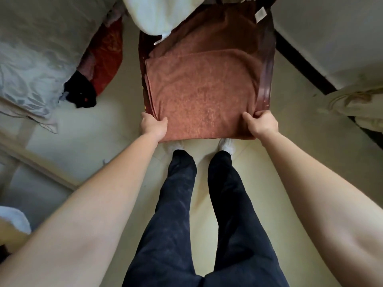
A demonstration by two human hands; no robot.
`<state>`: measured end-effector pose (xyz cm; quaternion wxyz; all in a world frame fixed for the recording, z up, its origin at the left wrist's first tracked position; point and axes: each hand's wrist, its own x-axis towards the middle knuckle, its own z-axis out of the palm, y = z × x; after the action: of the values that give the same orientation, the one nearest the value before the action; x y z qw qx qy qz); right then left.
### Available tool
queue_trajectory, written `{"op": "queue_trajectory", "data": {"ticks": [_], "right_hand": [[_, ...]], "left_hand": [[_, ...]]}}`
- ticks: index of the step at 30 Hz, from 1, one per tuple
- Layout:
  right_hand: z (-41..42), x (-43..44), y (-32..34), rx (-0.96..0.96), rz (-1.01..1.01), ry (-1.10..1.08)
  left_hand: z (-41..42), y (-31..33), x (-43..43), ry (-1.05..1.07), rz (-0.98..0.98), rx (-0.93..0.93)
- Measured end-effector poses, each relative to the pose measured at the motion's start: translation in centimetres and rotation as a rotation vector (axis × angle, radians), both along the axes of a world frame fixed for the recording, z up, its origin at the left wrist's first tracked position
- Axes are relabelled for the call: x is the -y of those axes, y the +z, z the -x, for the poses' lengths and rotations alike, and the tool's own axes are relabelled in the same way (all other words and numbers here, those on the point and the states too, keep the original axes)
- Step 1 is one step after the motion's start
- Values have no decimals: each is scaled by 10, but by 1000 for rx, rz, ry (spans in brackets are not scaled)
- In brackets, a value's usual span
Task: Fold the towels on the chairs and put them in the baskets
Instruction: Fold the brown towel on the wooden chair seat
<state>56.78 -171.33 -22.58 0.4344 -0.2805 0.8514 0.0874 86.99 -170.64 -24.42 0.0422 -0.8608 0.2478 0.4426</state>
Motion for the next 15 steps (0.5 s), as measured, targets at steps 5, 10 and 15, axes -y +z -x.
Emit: {"op": "queue_trajectory", "data": {"ticks": [5,10,15], "right_hand": [[-1,-18,-8,-14,-50,80],[11,-18,3,-41,-194,187],[4,32,18,-134,43,148]], "left_hand": [[14,-9,-13,-129,-26,53],[8,-3,-19,-200,-185,69],[4,16,38,-73,178,214]]}}
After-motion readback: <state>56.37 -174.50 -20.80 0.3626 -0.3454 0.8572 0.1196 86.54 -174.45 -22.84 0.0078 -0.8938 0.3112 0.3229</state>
